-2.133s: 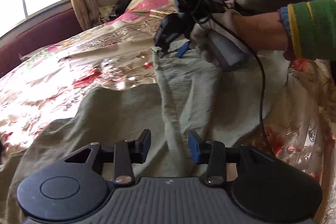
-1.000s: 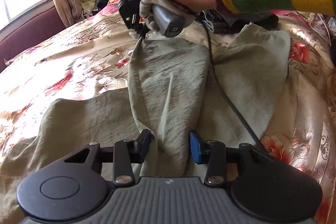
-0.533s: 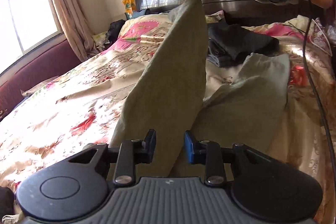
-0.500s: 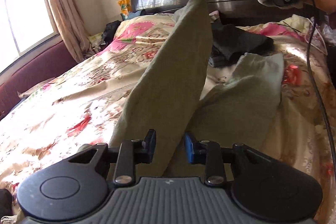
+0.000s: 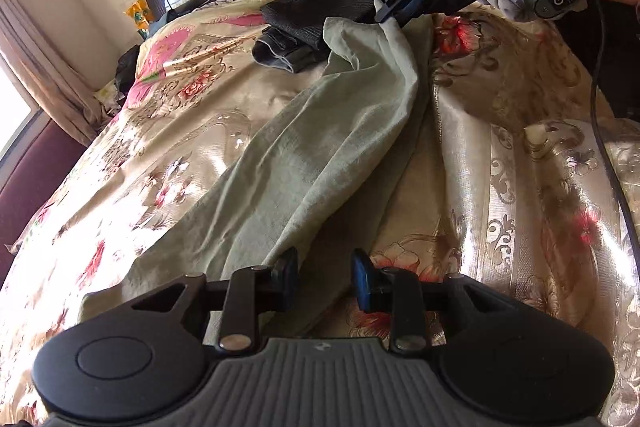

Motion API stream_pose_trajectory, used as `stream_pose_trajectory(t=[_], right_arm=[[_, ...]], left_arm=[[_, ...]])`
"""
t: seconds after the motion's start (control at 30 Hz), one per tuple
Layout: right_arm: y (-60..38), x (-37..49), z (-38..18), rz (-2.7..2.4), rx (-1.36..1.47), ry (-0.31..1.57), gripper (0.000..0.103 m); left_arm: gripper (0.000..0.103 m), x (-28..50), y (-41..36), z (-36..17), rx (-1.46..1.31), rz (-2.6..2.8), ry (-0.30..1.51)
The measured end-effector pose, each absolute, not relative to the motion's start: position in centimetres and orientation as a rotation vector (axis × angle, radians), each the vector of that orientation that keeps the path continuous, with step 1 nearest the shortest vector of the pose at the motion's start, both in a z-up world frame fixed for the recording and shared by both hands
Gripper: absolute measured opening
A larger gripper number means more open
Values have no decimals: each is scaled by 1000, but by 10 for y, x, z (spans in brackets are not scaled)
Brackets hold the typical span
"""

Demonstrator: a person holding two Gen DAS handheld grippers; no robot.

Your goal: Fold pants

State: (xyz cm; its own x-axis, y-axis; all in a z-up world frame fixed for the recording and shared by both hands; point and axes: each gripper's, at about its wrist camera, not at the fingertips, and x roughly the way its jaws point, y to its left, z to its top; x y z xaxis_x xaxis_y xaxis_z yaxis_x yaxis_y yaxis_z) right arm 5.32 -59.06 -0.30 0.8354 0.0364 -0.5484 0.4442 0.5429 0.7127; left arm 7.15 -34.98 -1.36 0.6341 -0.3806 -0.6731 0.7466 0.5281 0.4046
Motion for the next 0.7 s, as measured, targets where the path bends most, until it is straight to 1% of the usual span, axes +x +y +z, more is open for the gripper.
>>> stream_pose_trajectory(t=[0.03, 0.07, 0.1, 0.17, 0.2, 0.23, 0.27, 0.33, 0.43, 0.5, 0.53, 0.63, 0.7], right_arm=[[-590, 56, -2, -252, 977, 543, 41], [-590, 59, -1, -253, 967, 544, 44], [-589, 63, -1, -266, 948, 555, 44], [-589, 64, -4, -316, 924, 583, 38], [-589, 65, -3, -327, 925, 582, 33], [-589, 65, -3, -328, 925, 577, 11], [-589, 64, -2, -315, 935, 569, 4], [-589, 56, 6, -272, 950, 511, 4], [-589, 37, 26, -206, 946, 328, 4], [-593, 27, 24, -201, 952, 257, 3], [-596, 29, 17, -212, 944, 288, 3], [-603, 36, -16, -262, 963, 484, 4], [-604, 28, -26, -298, 980, 491, 5]], left_arm=[[45, 71, -351, -16, 741, -715, 556], [45, 72, -353, -17, 743, -712, 557], [45, 72, -354, -19, 746, -707, 557], [45, 74, -354, -22, 754, -692, 554], [45, 74, -354, -23, 759, -681, 552], [45, 75, -354, -23, 761, -673, 549], [45, 76, -352, -23, 765, -665, 543], [45, 78, -350, -20, 769, -649, 526], [45, 80, -343, -6, 729, -617, 476], [45, 81, -341, -1, 698, -597, 456], [45, 80, -342, -2, 695, -591, 454], [45, 80, -347, -18, 736, -598, 495], [45, 74, -348, -27, 768, -612, 517]])
